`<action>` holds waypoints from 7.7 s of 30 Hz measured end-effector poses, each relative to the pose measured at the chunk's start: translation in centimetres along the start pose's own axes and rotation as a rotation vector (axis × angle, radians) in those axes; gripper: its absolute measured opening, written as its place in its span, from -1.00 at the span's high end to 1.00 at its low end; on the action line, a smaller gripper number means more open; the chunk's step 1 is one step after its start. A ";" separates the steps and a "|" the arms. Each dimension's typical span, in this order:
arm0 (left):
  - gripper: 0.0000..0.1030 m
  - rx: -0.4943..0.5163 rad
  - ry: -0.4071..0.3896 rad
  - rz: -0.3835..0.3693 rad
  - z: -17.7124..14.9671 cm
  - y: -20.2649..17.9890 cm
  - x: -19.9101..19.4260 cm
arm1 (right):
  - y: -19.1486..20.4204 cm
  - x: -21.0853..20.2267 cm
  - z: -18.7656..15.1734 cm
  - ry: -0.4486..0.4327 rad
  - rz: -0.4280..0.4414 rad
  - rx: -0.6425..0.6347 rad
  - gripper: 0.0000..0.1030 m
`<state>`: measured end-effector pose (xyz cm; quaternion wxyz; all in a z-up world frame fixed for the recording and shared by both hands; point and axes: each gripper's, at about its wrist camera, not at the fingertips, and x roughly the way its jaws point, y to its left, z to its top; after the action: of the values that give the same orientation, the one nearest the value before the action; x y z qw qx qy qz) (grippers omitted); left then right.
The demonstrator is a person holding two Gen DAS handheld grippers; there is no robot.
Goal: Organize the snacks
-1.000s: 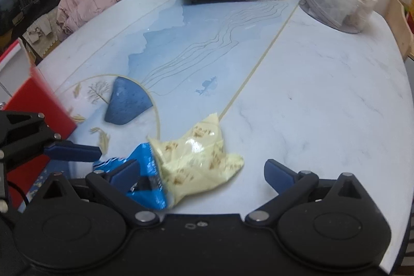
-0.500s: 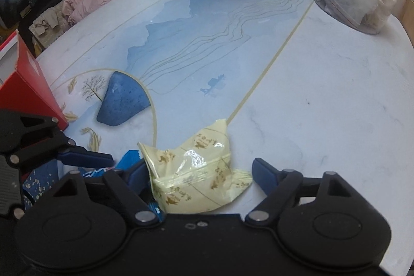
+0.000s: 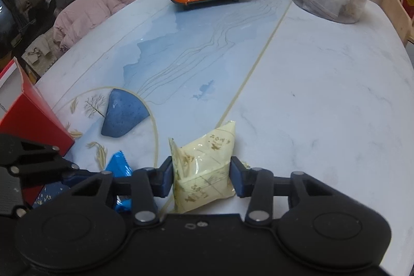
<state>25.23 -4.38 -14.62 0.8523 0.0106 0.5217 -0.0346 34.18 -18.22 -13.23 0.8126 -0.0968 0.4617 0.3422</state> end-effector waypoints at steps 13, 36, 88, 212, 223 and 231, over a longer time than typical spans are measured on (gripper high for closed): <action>0.26 -0.062 -0.042 -0.003 -2.0 -0.4 -5.4 | 1.9 -5.5 -2.7 -0.036 0.021 0.062 0.26; 0.26 -0.118 -0.124 -0.022 -7.1 3.4 -17.6 | 11.5 -17.9 -5.5 -0.156 0.003 0.087 0.26; 0.26 -0.236 -0.084 0.145 -12.5 30.1 -15.4 | 33.7 -1.3 3.4 -0.026 -0.034 -0.116 0.25; -0.73 -0.212 -0.419 0.069 -20.6 21.2 -29.3 | 34.8 -17.9 -8.7 -0.493 -0.157 0.206 -1.00; -0.73 -0.223 -0.423 0.095 -21.0 21.0 -29.5 | 35.0 -17.8 -8.7 -0.485 -0.155 0.194 -1.00; -0.73 -0.237 -0.400 0.097 -21.2 21.2 -29.2 | 35.0 -17.6 -8.6 -0.468 -0.151 0.191 -1.00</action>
<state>-5.32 19.28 1.32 0.9348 -0.0716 0.3415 0.0667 -0.32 -4.34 1.94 0.9260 0.0281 0.2828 0.2485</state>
